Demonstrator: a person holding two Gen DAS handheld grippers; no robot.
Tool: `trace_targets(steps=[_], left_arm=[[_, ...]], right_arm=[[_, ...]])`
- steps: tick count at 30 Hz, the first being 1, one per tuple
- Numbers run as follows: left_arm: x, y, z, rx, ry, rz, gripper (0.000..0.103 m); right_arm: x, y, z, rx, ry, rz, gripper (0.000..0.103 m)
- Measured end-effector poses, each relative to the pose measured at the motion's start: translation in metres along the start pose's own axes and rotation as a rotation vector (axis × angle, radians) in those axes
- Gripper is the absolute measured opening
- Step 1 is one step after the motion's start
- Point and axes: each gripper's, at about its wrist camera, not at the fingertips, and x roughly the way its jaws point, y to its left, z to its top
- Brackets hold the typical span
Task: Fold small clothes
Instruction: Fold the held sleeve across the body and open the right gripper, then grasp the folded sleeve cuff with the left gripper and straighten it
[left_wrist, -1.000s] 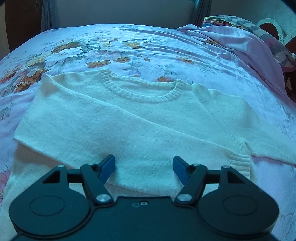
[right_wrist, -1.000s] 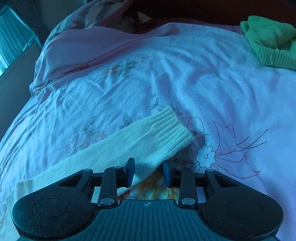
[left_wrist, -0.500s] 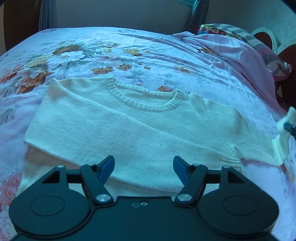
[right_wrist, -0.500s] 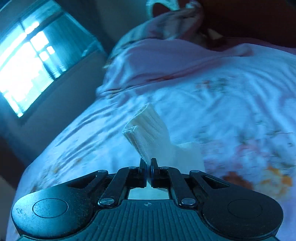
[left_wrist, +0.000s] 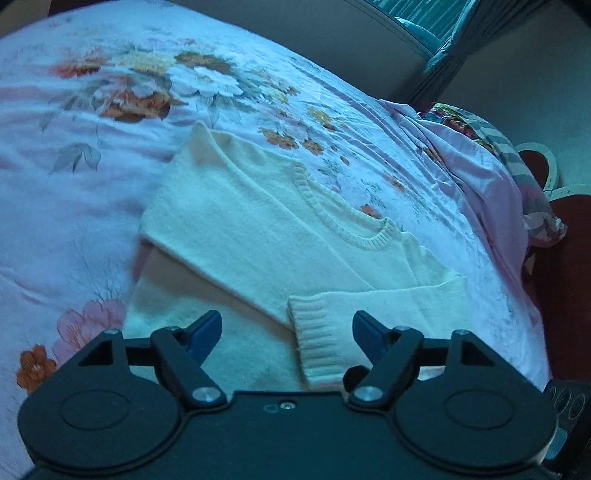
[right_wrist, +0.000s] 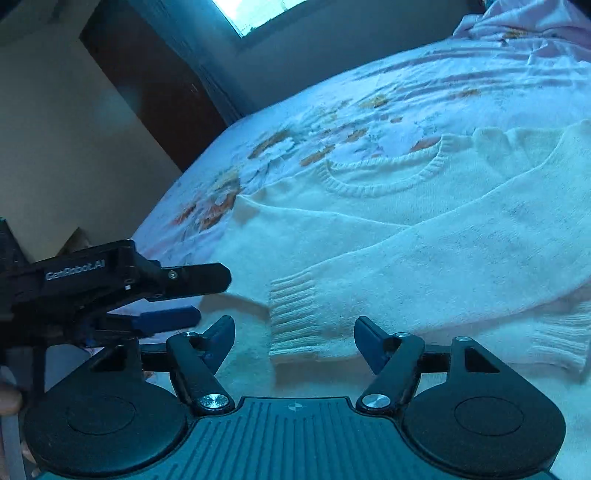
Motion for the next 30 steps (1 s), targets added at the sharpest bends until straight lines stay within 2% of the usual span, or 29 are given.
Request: trace_targets(steps=[3, 7, 13, 15, 16, 17, 22, 25, 27, 30], left_arm=[[0.007, 0.003, -0.007, -0.037, 0.029, -0.062, 0.068], [0.016, -0.004, -0.021, -0.027, 0.068, -0.084, 0.044], [0.04, -0.014, -0.031, -0.041, 0.095, -0.093, 0.041], [0.048, -0.017, -0.032, -0.046, 0.086, -0.093, 0.028], [0.05, -0.018, -0.032, -0.044, 0.078, -0.075, 0.013], [0.049, -0.02, -0.032, -0.042, 0.065, -0.058, 0.011], [0.006, -0.03, -0.018, 0.016, -0.118, -0.044, 0.008], [-0.021, -0.017, -0.014, 0.03, -0.196, 0.007, 0.008], [-0.029, -0.001, -0.02, 0.015, -0.207, 0.055, 0.008], [-0.017, 0.017, -0.033, 0.014, -0.128, 0.098, 0.008]], right_arm=[[-0.022, -0.004, -0.001, -0.019, -0.051, -0.046, 0.071], [-0.042, -0.022, -0.002, 0.084, -0.079, -0.067, 0.071], [-0.064, -0.041, -0.011, 0.166, -0.097, -0.094, 0.071], [-0.07, -0.044, -0.012, 0.174, -0.108, -0.103, 0.071], [-0.072, -0.045, -0.012, 0.176, -0.113, -0.108, 0.071], [-0.074, -0.047, -0.012, 0.178, -0.12, -0.115, 0.071], [-0.084, -0.052, -0.006, 0.171, -0.176, -0.148, 0.071], [-0.084, -0.052, 0.002, 0.163, -0.201, -0.165, 0.071], [-0.081, -0.052, 0.005, 0.16, -0.21, -0.172, 0.071], [-0.071, -0.051, 0.007, 0.147, -0.196, -0.179, 0.071]])
